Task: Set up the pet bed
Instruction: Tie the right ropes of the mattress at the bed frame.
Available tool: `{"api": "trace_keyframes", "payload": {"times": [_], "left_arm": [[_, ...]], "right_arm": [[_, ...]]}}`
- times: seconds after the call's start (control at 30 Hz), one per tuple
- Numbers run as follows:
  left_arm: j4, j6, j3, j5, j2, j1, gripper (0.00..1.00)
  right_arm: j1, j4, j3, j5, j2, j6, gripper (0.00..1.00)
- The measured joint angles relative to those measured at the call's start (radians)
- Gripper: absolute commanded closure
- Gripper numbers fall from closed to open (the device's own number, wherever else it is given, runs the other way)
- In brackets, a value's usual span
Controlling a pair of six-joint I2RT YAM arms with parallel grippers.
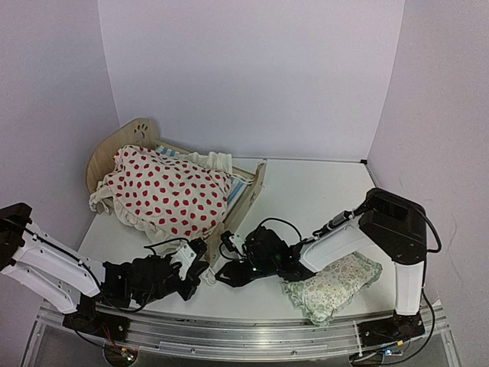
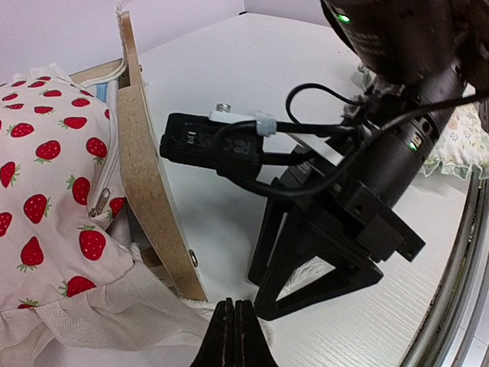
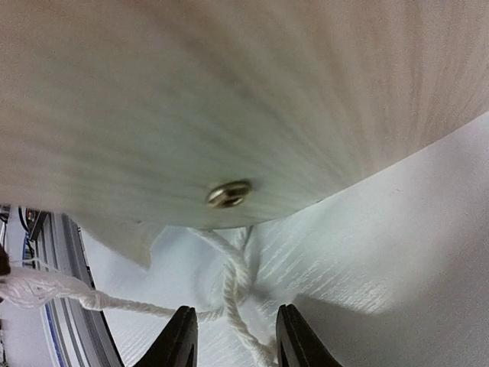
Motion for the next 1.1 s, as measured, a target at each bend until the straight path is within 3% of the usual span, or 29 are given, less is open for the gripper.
{"api": "trace_keyframes", "payload": {"times": [0.17,0.33,0.8,0.93,1.1], "left_arm": [[0.004,-0.018,-0.018,-0.002,-0.035,0.0,1.0],[0.004,-0.039,-0.055,-0.003,-0.096,0.0,1.0],[0.01,-0.073,-0.091,-0.002,-0.109,0.0,1.0],[0.016,-0.086,-0.099,-0.003,-0.114,0.0,1.0],[0.023,-0.097,-0.116,-0.002,-0.129,0.0,1.0]], "right_arm": [[0.034,0.173,-0.089,0.06,0.002,-0.012,0.55],[0.037,0.227,-0.087,0.081,0.027,-0.015,0.57],[0.136,0.217,-0.009,0.285,0.084,-0.101,0.6],[0.176,0.209,0.014,0.374,0.104,-0.14,0.66],[0.212,0.184,0.067,0.492,0.141,-0.187,0.8]]}}
